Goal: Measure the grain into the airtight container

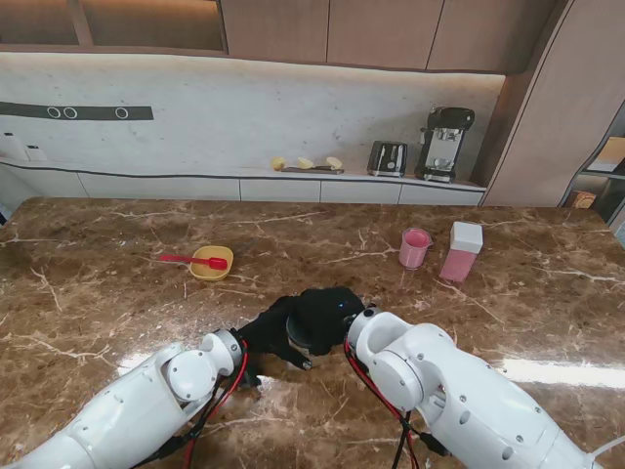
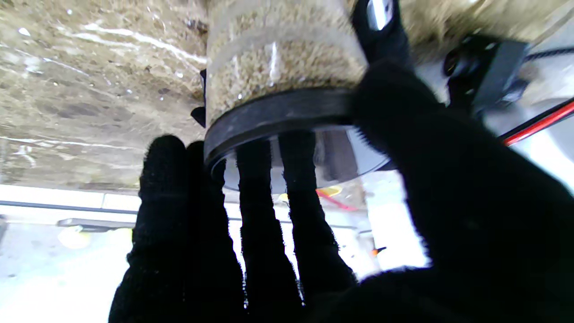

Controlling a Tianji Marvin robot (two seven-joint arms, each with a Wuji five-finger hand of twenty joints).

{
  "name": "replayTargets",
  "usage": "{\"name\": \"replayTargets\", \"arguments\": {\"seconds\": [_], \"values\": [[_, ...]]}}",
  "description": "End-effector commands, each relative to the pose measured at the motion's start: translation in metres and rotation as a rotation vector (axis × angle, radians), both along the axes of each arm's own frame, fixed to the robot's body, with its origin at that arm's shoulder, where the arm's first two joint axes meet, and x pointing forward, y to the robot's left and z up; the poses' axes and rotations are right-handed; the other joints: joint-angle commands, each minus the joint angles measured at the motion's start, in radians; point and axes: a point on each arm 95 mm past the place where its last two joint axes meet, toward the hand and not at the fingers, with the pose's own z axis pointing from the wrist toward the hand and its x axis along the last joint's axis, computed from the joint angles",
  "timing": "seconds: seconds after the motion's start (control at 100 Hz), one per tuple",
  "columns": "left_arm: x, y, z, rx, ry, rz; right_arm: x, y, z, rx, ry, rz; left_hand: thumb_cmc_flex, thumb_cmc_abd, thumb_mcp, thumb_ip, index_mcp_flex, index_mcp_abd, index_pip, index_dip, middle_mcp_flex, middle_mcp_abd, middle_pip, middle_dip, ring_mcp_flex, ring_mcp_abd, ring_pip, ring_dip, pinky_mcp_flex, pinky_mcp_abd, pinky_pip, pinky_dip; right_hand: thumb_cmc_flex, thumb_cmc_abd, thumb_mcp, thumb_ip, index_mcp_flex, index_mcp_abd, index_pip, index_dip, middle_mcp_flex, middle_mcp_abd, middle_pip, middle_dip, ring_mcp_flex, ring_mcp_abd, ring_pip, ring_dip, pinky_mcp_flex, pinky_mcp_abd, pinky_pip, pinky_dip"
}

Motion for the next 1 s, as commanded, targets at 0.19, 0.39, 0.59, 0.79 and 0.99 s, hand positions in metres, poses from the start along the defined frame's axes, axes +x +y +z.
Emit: {"name": "replayTargets", "arguments": {"seconds": [0.19, 0.39, 0.59, 0.79, 0.99], "values": [[-0.025, -0.006, -0.03, 0.031, 0.074, 0.016, -0.021, -0.002, -0.012, -0.065, 0.174, 0.142, 0.266, 0.369, 0.148, 0.01, 0.238, -0.161, 0.215, 0.027, 0.023, -0.037, 0.038, 0.003, 0.082, 0.215, 0.102, 0.04, 0.129, 0.439, 0.242, 0.057, 0.096, 0.121, 0.223, 0.085, -0.032, -0.087, -0.03, -0.075, -0.226, -0.137, -0.074, -0.123, -0.479, -0.266, -0.291, -0.273, -0.522, -0.146, -0.421, 0.022], [-0.027, -0.005, -0.032, 0.029, 0.077, 0.018, -0.023, -0.004, -0.005, -0.033, 0.125, 0.129, 0.256, 0.359, 0.142, 0.012, 0.222, -0.155, 0.216, 0.024, 0.021, -0.038, 0.038, -0.002, 0.084, 0.212, 0.102, 0.045, 0.128, 0.441, 0.246, 0.062, -0.111, 0.098, -0.126, 0.057, -0.176, -0.045, -0.16, -0.131, -0.339, -0.111, -0.164, -0.192, -0.523, -0.253, -0.416, -0.313, -0.578, -0.154, -0.482, 0.049], [-0.028, -0.004, -0.032, 0.033, 0.076, 0.014, -0.021, -0.005, 0.003, -0.076, -0.038, 0.047, 0.256, 0.351, 0.143, 0.013, 0.222, -0.16, 0.237, 0.043, 0.023, -0.036, 0.043, -0.001, 0.086, 0.212, 0.102, 0.048, 0.127, 0.443, 0.251, 0.067, -0.28, 0.24, -0.39, 0.124, -0.178, 0.002, -0.105, -0.095, -0.293, -0.101, -0.12, -0.15, -0.407, -0.234, -0.311, -0.245, -0.439, -0.148, -0.399, 0.114], [-0.028, -0.002, -0.033, 0.038, 0.068, 0.008, -0.017, -0.005, 0.002, -0.139, -0.142, -0.036, 0.256, 0.348, 0.147, 0.013, 0.224, -0.163, 0.245, 0.05, 0.027, -0.036, 0.047, -0.001, 0.089, 0.211, 0.103, 0.05, 0.127, 0.444, 0.253, 0.07, -0.333, 0.235, -0.348, 0.113, -0.147, 0.007, -0.025, -0.046, -0.244, -0.091, -0.012, -0.052, -0.268, -0.217, -0.104, -0.119, -0.259, -0.122, -0.221, 0.179], [-0.03, -0.001, -0.034, 0.043, 0.061, 0.002, -0.014, -0.002, 0.0, -0.149, -0.156, -0.058, 0.253, 0.345, 0.147, 0.011, 0.219, -0.161, 0.247, 0.053, 0.027, -0.035, 0.047, -0.002, 0.09, 0.211, 0.101, 0.051, 0.127, 0.445, 0.254, 0.071, -0.218, 0.222, -0.388, 0.12, -0.022, -0.047, 0.096, 0.037, -0.133, -0.109, 0.226, 0.146, 0.009, -0.235, 0.184, 0.059, 0.008, -0.119, 0.108, 0.147]]}}
